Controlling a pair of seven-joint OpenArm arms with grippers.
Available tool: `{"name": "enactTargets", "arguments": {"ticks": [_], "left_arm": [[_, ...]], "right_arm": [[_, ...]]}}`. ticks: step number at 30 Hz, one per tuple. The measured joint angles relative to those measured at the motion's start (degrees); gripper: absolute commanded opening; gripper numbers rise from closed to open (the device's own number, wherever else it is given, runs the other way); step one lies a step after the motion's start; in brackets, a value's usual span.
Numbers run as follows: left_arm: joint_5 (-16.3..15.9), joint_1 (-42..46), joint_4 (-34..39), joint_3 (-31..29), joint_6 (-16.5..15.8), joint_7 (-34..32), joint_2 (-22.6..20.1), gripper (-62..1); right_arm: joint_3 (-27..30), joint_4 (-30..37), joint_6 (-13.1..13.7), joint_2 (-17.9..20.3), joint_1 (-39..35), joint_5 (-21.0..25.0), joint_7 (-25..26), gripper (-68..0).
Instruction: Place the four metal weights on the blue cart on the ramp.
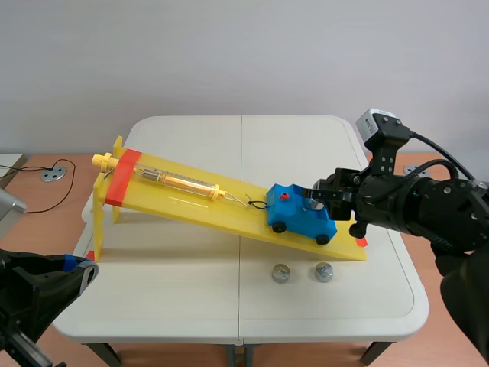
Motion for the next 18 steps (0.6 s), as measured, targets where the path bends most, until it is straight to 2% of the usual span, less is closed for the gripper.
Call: {"name": "enactTargets", "arguments": {"ticks": [11,18], "left_arm": [[0.0,0.0,0.0,0.0,0.0,0.0,0.0,-57.3],[0.0,0.0,0.0,0.0,0.0,0.0,0.0,-57.3]], "right_arm": [[-1.4,-4.0,0.0,0.0,0.5,-2.5,2.4,-66.6],[-1.4,-4.0,0.2,0.0,0.5,-2.5,3.1,-47.6]]}}
